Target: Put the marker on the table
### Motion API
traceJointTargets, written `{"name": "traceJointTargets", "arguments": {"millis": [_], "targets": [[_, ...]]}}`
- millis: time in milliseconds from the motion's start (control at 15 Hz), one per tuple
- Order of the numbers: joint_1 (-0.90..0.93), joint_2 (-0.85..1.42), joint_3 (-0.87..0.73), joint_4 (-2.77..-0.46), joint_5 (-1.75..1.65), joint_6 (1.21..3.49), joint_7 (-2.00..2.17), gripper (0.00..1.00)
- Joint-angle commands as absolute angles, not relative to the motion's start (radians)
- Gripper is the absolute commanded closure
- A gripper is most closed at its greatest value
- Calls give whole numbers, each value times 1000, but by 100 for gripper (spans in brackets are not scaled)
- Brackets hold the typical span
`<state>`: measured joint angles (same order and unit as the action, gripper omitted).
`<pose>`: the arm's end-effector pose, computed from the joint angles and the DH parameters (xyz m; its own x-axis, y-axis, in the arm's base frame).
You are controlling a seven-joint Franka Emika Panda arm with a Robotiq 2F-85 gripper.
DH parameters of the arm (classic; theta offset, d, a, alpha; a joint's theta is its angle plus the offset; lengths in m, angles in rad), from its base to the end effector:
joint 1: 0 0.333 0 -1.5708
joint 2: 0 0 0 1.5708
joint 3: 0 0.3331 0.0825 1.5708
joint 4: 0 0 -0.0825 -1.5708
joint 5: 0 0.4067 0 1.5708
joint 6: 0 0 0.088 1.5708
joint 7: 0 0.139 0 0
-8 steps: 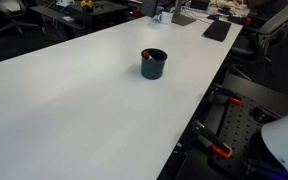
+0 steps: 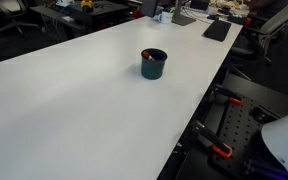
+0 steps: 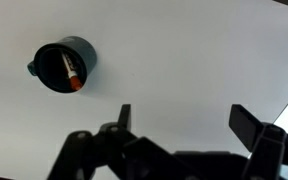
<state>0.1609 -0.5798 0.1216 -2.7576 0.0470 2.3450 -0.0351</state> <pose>0.3636 0.1021 0.3688 0.9492 0.2689 0.1632 0.2670 -0.9631 0.0337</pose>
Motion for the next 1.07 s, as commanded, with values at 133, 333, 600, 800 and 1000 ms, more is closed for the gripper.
{"name": "traceJointTargets", "arguments": {"millis": [133,333,600,800,1000], "targets": [[165,-572,110,-2751,44,2343,-39,0],[152,-494,54,-2707,31,2372,-133,0],[168,-310,-96,-2602,68,2452,-421,0],[181,-127,-193,-2499,175,2501,-645,0],[118,-201,-136,-2562,137,2485,-588,0]]}}
